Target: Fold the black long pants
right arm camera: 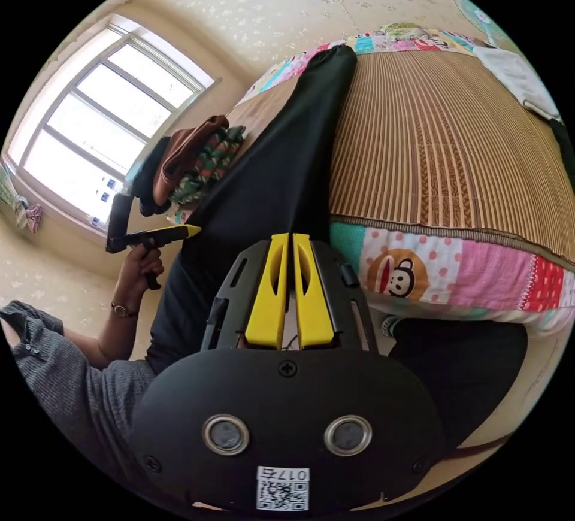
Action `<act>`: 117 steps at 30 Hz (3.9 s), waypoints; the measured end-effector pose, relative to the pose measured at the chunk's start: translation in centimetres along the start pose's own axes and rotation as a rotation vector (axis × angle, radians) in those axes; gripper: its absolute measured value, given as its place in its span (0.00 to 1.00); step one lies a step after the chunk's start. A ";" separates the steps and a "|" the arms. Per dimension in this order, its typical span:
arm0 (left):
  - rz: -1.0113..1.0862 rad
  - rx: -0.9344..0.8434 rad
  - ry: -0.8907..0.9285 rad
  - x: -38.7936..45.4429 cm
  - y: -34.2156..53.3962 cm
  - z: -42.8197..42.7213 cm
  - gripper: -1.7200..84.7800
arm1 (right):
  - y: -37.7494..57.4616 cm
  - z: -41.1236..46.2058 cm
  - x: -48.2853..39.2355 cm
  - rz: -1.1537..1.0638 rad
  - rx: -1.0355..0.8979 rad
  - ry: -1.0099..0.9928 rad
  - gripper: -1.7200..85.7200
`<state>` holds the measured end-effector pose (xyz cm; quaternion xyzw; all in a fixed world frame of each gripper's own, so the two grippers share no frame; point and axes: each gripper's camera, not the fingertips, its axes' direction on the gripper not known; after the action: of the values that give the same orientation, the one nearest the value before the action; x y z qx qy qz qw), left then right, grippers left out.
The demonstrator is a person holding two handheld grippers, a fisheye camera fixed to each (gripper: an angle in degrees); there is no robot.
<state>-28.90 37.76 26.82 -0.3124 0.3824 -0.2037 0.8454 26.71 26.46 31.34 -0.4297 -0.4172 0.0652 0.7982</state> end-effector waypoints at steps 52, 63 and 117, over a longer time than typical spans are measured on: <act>0.037 -0.307 0.173 -1.6 -5.4 6.7 0.06 | -4.5 0.1 2.2 0.047 -0.310 -0.097 0.06; 0.095 0.085 0.208 -2.0 -8.3 -0.5 0.10 | -6.1 -5.9 5.9 0.108 -0.175 -0.322 0.09; 0.747 0.698 0.590 9.4 -0.4 -20.5 0.07 | 6.6 -29.2 -8.3 -0.597 0.341 -0.872 0.02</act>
<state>-38.91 24.30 11.72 0.2098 0.5959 -0.0842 0.7706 44.18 8.29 13.10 -0.0906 -0.7962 0.0747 0.5935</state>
